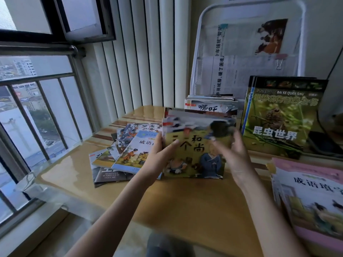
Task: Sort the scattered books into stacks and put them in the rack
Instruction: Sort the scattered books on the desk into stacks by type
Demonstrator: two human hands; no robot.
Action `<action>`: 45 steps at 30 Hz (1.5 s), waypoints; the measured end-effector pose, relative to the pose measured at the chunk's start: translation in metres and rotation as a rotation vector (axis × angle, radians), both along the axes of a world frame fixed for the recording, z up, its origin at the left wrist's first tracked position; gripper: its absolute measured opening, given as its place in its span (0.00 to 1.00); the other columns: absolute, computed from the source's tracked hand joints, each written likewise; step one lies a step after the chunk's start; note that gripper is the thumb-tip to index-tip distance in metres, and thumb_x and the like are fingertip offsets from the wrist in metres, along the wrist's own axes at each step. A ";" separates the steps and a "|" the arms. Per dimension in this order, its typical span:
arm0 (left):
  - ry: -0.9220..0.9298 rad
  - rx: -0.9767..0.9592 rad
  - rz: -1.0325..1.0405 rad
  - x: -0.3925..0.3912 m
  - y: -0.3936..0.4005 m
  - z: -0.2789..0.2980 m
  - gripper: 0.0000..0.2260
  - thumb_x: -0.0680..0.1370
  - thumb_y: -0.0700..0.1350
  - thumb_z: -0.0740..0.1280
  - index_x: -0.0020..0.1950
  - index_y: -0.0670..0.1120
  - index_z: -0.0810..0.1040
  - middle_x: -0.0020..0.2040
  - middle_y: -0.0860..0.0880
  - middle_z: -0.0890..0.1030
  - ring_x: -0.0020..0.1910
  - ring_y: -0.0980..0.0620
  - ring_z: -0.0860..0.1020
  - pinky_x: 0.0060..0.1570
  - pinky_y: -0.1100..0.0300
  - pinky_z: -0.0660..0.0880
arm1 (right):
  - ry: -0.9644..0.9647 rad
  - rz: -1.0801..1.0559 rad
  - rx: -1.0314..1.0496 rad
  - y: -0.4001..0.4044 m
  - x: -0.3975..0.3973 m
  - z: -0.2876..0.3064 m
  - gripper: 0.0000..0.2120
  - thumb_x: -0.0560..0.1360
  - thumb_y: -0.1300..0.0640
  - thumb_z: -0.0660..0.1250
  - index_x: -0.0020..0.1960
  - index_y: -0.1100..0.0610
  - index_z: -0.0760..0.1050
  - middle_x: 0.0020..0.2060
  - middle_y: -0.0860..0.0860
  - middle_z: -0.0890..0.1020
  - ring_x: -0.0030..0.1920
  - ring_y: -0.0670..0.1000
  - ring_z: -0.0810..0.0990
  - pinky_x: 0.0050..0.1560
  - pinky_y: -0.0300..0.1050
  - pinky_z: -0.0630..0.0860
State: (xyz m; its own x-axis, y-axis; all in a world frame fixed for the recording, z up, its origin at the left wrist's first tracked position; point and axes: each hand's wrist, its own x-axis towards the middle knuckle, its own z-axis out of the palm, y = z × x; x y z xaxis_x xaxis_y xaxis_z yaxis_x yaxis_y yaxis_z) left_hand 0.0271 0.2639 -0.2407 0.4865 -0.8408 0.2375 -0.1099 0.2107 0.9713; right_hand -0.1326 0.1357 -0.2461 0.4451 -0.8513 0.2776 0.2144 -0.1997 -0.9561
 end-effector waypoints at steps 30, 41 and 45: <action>-0.258 -0.082 -0.104 -0.151 -0.102 0.009 0.40 0.76 0.38 0.63 0.76 0.61 0.42 0.72 0.48 0.67 0.64 0.45 0.73 0.53 0.48 0.78 | 0.688 -0.785 -0.329 0.000 -0.135 0.041 0.31 0.78 0.62 0.63 0.76 0.56 0.53 0.71 0.56 0.65 0.66 0.56 0.69 0.56 0.43 0.68; -0.794 0.106 0.486 -0.013 -0.162 -0.026 0.41 0.75 0.32 0.60 0.76 0.47 0.34 0.78 0.47 0.39 0.77 0.45 0.40 0.74 0.42 0.43 | 0.617 -0.481 -0.447 -0.084 0.033 -0.013 0.46 0.73 0.61 0.70 0.78 0.54 0.40 0.77 0.52 0.50 0.75 0.52 0.56 0.69 0.41 0.63; -0.785 0.279 0.390 -0.016 -0.172 -0.041 0.38 0.74 0.36 0.55 0.75 0.42 0.32 0.74 0.37 0.31 0.74 0.39 0.32 0.74 0.44 0.39 | 0.823 -0.517 -0.569 -0.096 0.052 -0.059 0.45 0.76 0.57 0.66 0.76 0.56 0.33 0.77 0.55 0.41 0.77 0.57 0.40 0.75 0.55 0.50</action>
